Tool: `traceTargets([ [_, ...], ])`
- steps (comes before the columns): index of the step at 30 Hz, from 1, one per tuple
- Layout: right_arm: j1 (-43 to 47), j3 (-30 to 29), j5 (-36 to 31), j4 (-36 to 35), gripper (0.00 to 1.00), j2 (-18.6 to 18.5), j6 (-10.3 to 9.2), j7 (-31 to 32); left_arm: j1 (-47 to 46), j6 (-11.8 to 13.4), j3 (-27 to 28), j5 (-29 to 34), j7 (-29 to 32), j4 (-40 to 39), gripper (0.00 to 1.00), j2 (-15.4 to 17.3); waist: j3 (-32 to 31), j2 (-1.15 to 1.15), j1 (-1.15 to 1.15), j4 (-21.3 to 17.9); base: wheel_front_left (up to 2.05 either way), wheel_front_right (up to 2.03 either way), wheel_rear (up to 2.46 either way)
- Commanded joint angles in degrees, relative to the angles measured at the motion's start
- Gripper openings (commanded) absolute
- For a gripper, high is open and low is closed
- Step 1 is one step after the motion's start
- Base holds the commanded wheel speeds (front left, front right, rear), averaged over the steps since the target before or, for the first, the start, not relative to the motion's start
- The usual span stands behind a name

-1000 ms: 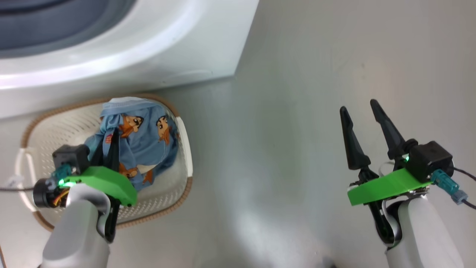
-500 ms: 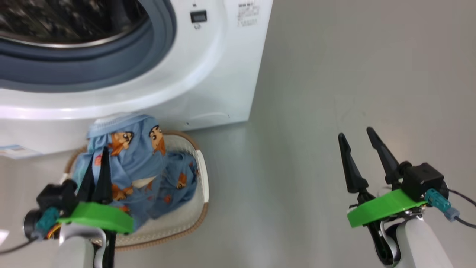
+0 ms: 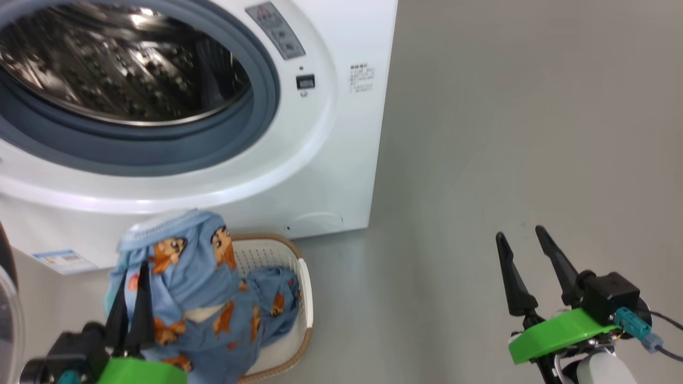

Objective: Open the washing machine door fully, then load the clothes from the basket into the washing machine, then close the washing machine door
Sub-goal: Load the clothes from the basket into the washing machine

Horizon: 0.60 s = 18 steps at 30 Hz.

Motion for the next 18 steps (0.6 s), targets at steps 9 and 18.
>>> traceTargets([
  [9,3.3,0.95,-0.27,-1.74,1.0,-0.2,0.35,-0.44,6.47,0.72,3.35,1.92,-0.52,-7.67,0.0,0.16,-6.97,0.0,0.0,0.9,0.0,0.0,0.0],
  [18,5.52,1.47,-0.24,-1.28,1.0,-0.43,0.35,-0.44,10.44,1.42,3.77,1.5,-0.52,-9.25,0.0,-0.12,-10.0,0.0,0.0,1.53,0.0,0.0,0.0],
])
